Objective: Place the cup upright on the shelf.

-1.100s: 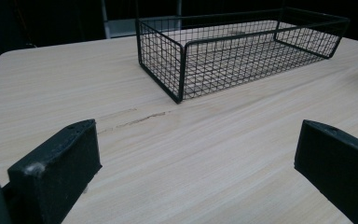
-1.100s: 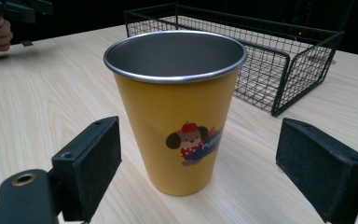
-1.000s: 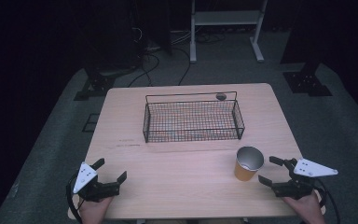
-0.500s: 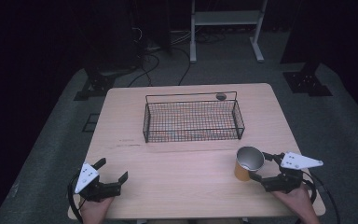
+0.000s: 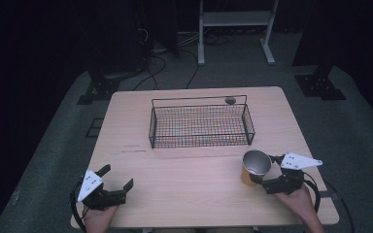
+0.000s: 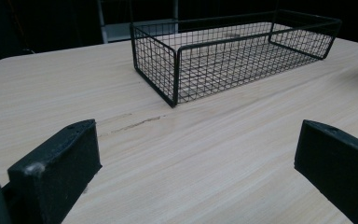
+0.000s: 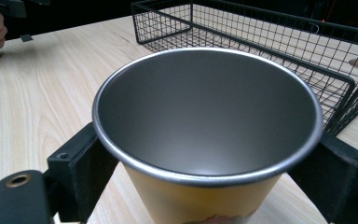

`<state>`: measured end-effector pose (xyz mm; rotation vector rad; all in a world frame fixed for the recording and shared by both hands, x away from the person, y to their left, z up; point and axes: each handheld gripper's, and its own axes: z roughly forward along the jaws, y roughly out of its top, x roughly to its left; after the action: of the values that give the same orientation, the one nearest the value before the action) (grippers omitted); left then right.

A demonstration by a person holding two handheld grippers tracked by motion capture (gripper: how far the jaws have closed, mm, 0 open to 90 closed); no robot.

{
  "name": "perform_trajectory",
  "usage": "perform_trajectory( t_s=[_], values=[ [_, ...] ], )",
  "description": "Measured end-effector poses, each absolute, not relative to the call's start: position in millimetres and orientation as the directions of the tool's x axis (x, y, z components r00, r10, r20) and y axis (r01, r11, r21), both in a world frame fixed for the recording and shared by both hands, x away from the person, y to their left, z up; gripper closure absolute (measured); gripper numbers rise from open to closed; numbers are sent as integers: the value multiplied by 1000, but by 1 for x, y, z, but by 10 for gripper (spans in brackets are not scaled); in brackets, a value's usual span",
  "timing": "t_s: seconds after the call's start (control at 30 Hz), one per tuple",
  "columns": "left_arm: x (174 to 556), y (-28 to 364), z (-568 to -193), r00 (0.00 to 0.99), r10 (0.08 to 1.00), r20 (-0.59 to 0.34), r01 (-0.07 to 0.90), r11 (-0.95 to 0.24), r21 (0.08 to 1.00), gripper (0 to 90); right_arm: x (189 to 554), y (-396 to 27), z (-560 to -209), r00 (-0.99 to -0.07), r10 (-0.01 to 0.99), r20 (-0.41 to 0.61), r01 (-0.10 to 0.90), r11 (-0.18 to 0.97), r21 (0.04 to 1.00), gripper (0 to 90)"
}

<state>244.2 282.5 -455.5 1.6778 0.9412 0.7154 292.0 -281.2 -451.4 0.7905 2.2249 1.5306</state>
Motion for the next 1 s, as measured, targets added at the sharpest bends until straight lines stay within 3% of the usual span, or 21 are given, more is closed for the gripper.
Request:
perform_trajectory(
  t_s=[0.67,1.0],
  values=[
    [243,283,-455,516,856,15,231,-156,960,0,298,-274,-451,-800,598,47,252,265,931,134],
    [244,285,-455,508,862,2,231,-139,963,0,310,-269,-421,-828,559,44,239,282,929,135]
  ],
)
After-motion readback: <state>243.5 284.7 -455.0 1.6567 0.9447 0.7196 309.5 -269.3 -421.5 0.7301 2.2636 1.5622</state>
